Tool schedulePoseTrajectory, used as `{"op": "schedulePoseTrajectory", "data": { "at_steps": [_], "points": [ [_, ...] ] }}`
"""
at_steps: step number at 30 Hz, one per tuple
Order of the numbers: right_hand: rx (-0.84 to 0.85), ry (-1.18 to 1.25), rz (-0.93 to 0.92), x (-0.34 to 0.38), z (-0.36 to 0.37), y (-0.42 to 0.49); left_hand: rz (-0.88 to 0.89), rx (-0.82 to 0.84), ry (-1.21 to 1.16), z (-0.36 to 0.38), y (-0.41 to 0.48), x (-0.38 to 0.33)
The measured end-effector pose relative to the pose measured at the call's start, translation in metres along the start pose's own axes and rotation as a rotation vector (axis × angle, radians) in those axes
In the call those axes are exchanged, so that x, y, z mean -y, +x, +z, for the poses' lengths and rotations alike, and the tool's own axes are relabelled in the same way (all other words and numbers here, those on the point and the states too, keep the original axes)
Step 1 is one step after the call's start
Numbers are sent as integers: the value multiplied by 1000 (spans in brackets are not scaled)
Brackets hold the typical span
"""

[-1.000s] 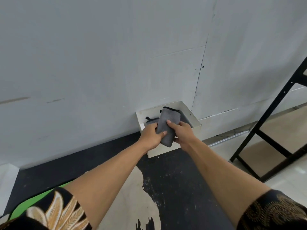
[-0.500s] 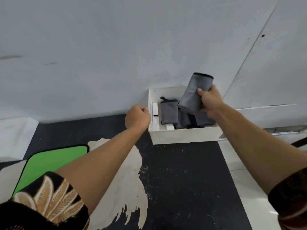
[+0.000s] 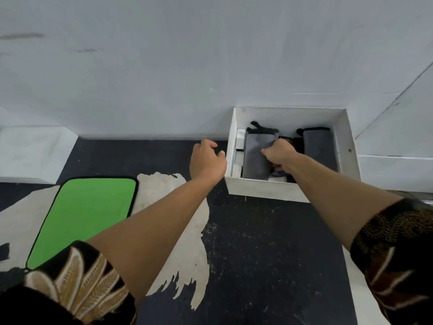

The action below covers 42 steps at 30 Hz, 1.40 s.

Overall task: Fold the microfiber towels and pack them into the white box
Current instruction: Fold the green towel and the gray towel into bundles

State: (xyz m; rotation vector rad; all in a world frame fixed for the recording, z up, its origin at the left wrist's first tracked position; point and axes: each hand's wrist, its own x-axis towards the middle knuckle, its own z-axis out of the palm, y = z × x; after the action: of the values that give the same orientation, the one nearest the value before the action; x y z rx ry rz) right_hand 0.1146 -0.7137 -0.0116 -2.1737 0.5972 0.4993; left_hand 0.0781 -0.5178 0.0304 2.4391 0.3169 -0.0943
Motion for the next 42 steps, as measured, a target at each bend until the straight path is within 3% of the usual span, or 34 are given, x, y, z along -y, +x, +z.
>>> {"op": "schedulePoseTrajectory", "data": {
  "at_steps": [5, 12, 16, 18, 24, 30, 32, 35, 37, 39, 42],
  "points": [
    [16, -105, 21, 10, -3, 3, -24, -2, 26, -1, 3, 9],
    [91, 174, -121, 16, -3, 10, -27, 7, 29, -4, 8, 8],
    [-51, -191, -184, 10, 10, 5, -23, 14, 49, -1, 4, 9],
    [-119, -246, -210, 8, 14, 6, -25, 23, 56, -1, 3, 10],
    [-53, -15, -130, 6, 12, 8, -35, 15, 64, -6, 1, 15],
    [149, 523, -90, 22, 9, 7, -42, 0, 59, -10, -2, 18],
    [97, 455, -80, 22, 13, 9, -45, -5, 60, -11, -3, 18],
    [-108, -18, -103, 20, 18, 11, -48, -14, 55, -14, -5, 17],
    [-148, -109, -98, 25, 18, 6, -49, -17, 50, -17, -5, 16],
    [-102, -18, -71, 30, 19, 6, -50, -21, 53, -19, -5, 17],
    [-8, 395, 33, 35, 19, 4, -55, -30, 58, -21, -4, 18]
  ]
}}
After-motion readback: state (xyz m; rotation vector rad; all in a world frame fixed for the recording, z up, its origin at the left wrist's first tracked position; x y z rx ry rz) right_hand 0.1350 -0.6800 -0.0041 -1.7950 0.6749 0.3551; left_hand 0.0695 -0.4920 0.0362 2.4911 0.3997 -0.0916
